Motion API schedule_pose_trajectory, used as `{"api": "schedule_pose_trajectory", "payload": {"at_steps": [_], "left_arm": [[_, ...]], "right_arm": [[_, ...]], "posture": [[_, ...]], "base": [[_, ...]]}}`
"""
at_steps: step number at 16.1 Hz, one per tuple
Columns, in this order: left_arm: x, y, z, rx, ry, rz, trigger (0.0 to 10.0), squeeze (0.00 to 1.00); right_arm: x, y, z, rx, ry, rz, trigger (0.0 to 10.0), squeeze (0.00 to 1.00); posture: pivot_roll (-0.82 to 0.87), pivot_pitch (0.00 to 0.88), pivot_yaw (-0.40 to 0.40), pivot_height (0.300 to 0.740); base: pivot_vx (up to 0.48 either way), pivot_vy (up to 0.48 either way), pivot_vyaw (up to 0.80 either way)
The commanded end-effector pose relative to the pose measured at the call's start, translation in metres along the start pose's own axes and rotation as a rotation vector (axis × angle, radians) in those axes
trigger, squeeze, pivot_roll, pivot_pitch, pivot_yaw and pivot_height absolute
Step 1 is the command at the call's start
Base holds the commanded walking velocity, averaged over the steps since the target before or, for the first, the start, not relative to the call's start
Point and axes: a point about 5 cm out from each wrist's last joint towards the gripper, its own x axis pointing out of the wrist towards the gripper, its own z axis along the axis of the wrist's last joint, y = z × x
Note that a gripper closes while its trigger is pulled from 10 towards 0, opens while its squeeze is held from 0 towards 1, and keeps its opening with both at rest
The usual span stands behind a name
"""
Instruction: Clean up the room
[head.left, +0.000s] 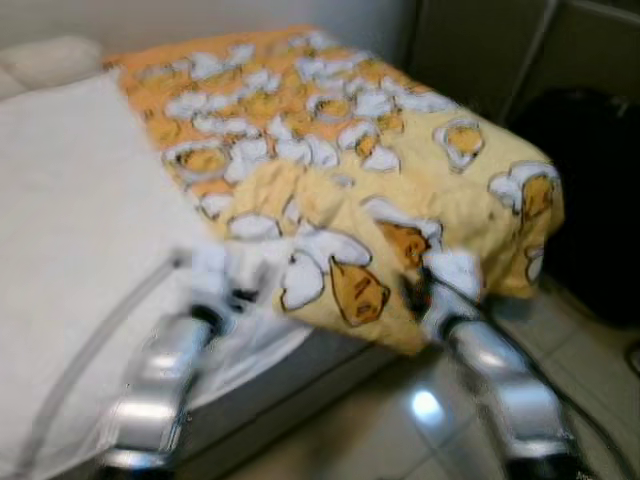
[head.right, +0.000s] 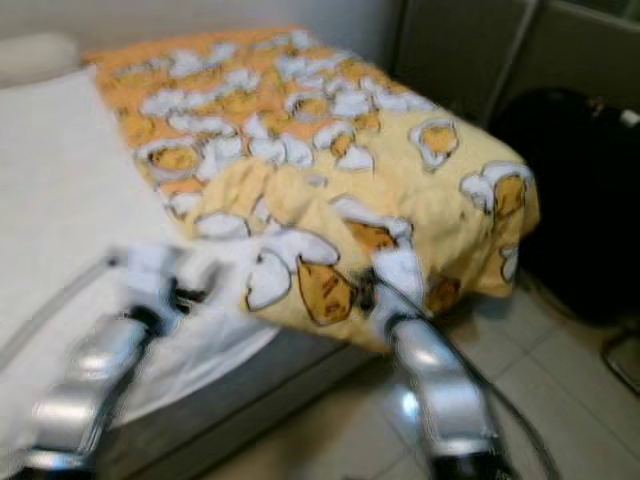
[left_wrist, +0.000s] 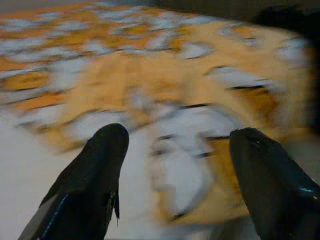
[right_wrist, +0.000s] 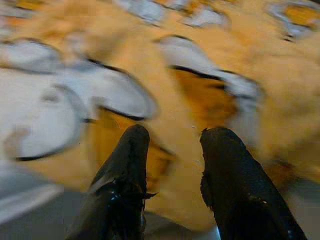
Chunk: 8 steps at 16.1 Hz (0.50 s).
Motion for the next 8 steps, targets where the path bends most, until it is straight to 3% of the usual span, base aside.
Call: {"api": "schedule_pose_trajectory", "payload": {"at_steps": [1, 5, 8], "left_arm": [[-0.0044, 0.01, 0.0019, 0.025, -0.005, 0.02, 10.0, 0.29], [-0.0053, 0.0088, -0.002, 0.051, 0.013, -0.031, 10.0, 0.26], [-0.0011, 0.01, 0.0006, 0.047, -0.001, -0.011, 10.0, 0.22]], "right_arm": [[0.002, 0.0083, 0.0071, 0.006, -0.025, 0.03, 10.0, 0.0], [-0.0012, 0.0098, 0.0047, -0.006, -0.013, 0.052, 10.0, 0.0], [-0.0016, 0.0083, 0.0051, -0.008, -0.013, 0.05, 10.0, 0.0]], "posture": [[-0.01, 0.0, -0.015, 0.74], [-0.01, 0.0, -0.011, 0.74], [-0.02, 0.0, -0.013, 0.74]], "base": [[0.345, 0.0, 0.0], [0.0, 0.0, 0.0], [0.0, 0.0, 0.0]]}}
